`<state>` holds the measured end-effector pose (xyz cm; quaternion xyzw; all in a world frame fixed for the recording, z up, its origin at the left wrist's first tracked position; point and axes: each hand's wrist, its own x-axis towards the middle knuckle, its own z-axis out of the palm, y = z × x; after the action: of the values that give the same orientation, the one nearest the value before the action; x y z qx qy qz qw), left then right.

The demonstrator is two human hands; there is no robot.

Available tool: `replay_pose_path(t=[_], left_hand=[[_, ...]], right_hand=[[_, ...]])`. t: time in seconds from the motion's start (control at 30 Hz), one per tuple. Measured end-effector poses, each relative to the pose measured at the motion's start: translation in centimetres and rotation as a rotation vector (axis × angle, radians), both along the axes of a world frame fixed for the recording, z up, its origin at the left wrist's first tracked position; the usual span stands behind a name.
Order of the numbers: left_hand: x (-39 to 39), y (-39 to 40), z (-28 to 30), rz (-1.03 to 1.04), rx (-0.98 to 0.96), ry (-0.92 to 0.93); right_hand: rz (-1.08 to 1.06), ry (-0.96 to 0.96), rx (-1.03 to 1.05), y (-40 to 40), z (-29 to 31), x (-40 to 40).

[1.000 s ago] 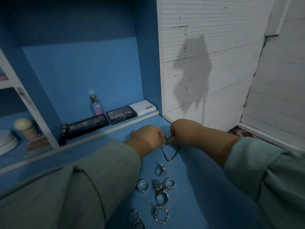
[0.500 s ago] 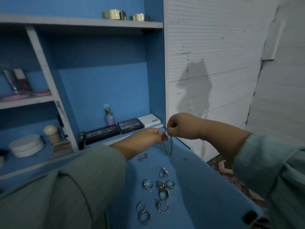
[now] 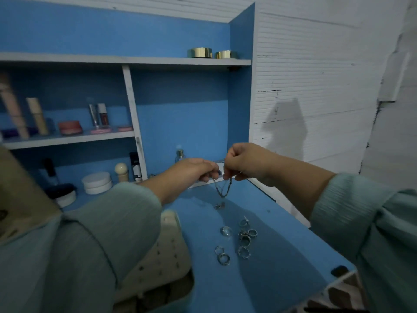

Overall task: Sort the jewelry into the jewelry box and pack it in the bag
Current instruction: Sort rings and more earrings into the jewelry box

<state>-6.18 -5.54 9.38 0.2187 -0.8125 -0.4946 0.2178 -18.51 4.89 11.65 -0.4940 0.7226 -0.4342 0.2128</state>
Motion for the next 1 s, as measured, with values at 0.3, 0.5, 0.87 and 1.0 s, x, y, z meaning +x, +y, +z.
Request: replay_pose_path(t=[0.3,0.5,0.87,1.0], left_hand=[[5.6,-1.4,-0.2,0.15,0.054,0.1],[8.7,-2.3,-0.6,0.202,0.138,0.103],[12.5,-4.4,-3.9,0.269,0.255,-0.011],[12.2,-5.3,-5.2,0.308,0.223,-0.149]], right_hand=[[0.105,-0.156,-0.016,-1.2,1.0,4.5],[0.148,-0.185,0.006,-3.0,0.2,6.8],[0.136,-0.281,0.047,-6.1,-4.6,9.7],[0.101,-0.214,0.093,-7.3,-6.4,9.6]])
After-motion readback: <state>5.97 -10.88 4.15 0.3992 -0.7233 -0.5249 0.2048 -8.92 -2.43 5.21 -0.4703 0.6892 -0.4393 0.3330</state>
